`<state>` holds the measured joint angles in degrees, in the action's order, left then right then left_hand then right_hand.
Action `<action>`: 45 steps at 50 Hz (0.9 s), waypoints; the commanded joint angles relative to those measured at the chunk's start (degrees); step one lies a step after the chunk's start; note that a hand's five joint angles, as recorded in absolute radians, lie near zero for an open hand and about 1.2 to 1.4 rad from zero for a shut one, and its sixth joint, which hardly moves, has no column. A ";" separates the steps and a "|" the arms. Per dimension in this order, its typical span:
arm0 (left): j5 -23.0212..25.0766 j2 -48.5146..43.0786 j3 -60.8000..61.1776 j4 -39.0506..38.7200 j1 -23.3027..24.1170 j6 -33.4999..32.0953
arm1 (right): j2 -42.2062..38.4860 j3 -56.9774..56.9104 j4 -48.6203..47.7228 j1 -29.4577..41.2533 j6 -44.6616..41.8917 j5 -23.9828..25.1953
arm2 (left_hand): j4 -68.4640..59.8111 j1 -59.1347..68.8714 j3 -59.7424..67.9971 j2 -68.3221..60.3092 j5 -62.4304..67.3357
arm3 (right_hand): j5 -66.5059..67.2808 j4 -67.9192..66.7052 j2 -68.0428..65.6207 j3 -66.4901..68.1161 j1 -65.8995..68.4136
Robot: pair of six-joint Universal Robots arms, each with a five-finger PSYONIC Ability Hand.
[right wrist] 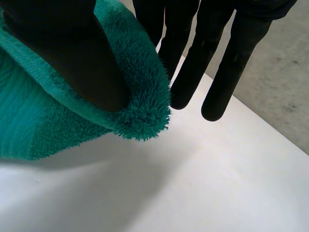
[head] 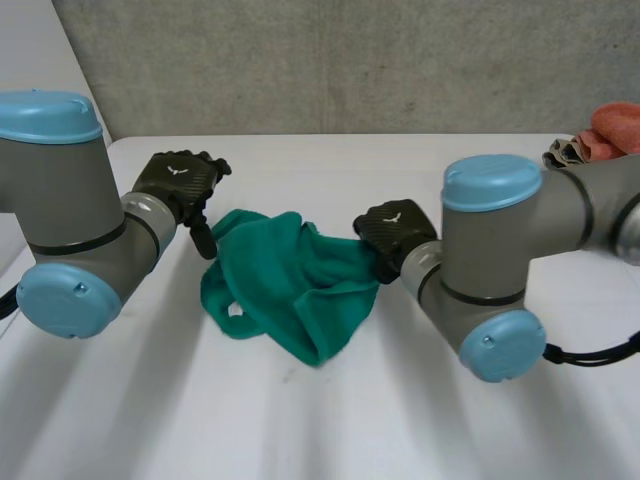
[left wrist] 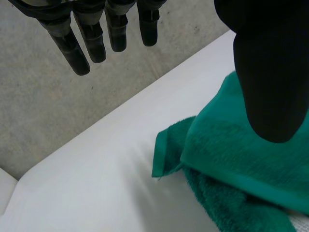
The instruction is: Fold the laundry.
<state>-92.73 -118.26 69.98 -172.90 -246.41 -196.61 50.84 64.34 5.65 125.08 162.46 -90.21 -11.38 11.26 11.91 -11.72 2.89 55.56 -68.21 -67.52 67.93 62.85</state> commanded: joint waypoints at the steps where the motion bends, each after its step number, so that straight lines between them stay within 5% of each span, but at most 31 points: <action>1: 4.40 -0.75 -0.37 -0.16 -4.07 0.96 | 4.26 1.14 0.94 -1.33 2.24 0.56 | 1.38 -1.26 -1.91 1.72 -2.89 | 14.44 -11.79 -12.48 12.07 17.15; 11: 12.83 -1.98 -4.14 -2.88 -12.25 3.95 | 14.02 -1.14 0.24 0.25 -0.30 4.16 | 1.38 -1.26 -1.91 1.72 -2.89 | 14.44 -11.79 -12.48 12.07 17.15; 17: 17.93 -4.52 -8.79 -3.06 -15.06 4.39 | 18.23 -3.17 -1.16 2.88 -11.26 9.26 | 1.38 -1.26 -1.91 1.72 -2.89 | 14.44 -11.79 -12.48 12.07 17.15; 26: 18.55 -6.64 -12.14 -0.87 -15.24 4.83 | 22.64 -6.77 -6.35 3.33 -25.44 13.04 | 1.38 -1.26 -1.91 1.72 -2.89 | 14.44 -11.79 -12.48 12.07 17.15; 45: 18.81 -2.51 -6.96 11.09 -11.38 18.80 | 21.67 -6.86 -4.77 2.01 -29.05 16.38 | 1.38 -1.26 -1.91 1.72 -2.89 | 14.44 -11.79 -12.48 12.07 17.15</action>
<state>-74.88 -122.86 60.54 -164.55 -258.23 -180.41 72.74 56.05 0.51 127.69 134.95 -75.12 -11.30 11.27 11.87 -11.55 2.89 55.56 -68.45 -67.52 68.09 62.85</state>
